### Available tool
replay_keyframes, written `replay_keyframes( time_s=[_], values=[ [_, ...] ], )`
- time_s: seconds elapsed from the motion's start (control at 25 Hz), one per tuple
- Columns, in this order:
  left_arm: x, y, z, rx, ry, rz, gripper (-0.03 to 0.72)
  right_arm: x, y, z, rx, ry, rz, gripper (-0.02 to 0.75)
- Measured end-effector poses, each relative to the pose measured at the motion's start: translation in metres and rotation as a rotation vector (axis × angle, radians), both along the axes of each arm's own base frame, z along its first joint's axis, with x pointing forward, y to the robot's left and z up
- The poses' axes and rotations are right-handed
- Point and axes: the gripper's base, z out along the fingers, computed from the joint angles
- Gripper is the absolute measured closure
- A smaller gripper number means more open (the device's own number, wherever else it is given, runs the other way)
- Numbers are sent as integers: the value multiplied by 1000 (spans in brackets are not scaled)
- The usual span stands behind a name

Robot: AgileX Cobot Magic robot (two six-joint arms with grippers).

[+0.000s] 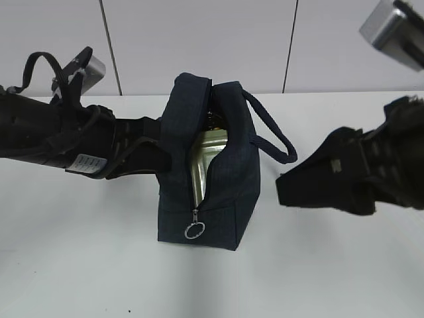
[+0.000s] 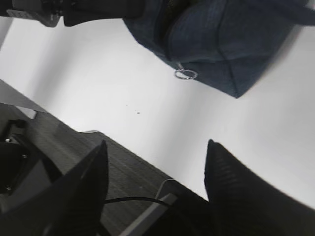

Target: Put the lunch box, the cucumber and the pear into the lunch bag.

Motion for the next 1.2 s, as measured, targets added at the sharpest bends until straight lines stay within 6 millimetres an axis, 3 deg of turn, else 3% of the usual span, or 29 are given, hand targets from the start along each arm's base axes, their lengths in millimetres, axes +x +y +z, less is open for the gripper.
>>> replay_keyframes(
  time_s=[0.12,0.4,0.64,1.2],
  values=[
    [0,0,0,0,0,-1,703,-3,8,-15,117,31,29,269],
    [0,0,0,-1,2,-3,703,13,31,-23,334,31,101,330],
    [-1,0,0,-3,4,-6,703,24,38,-45,302,93,126,352],
    [-1,0,0,0,2,-8,703,22,36,-52,188,30,231,353]
  ],
)
